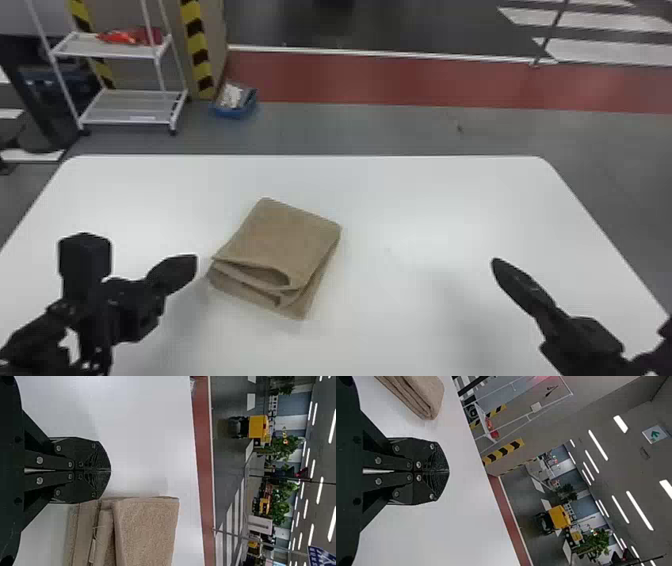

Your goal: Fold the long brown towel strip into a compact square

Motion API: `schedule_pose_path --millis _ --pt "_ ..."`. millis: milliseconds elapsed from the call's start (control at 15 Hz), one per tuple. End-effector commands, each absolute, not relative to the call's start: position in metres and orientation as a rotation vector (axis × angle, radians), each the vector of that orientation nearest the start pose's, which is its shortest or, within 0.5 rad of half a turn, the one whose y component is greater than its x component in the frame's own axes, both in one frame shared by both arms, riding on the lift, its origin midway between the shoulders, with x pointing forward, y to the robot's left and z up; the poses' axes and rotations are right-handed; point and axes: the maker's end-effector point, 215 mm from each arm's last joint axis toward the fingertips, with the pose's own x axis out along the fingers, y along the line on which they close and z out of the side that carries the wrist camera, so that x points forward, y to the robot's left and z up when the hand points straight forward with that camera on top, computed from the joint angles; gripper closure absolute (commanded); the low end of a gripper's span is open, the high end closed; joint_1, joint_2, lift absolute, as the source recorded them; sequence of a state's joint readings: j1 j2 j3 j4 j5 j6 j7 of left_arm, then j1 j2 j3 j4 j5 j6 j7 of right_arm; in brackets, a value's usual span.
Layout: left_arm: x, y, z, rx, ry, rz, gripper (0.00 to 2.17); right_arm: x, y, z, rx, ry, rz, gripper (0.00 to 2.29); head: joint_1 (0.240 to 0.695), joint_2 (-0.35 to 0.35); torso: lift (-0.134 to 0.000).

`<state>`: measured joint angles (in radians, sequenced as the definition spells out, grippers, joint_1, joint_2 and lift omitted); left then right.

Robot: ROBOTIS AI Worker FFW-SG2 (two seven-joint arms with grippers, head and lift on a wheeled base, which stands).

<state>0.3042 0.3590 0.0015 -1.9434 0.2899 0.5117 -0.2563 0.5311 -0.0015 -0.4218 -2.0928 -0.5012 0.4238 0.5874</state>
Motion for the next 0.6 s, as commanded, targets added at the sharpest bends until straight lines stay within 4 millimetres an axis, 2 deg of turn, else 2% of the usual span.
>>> schedule_pose_path --millis 0,533 --pt "0.46 0.227 -0.442 0.011 0.473 -0.375 1.79 0.395 -0.29 -0.369 0.443 0.21 0.294 1.77 0.695 -0.077 -0.124" --pt "0.433 0.186 -0.445 -0.019 0.493 -0.441 1.79 0.39 -0.293 -0.363 0.467 0.194 0.308 1.77 0.695 -0.13 -0.124"
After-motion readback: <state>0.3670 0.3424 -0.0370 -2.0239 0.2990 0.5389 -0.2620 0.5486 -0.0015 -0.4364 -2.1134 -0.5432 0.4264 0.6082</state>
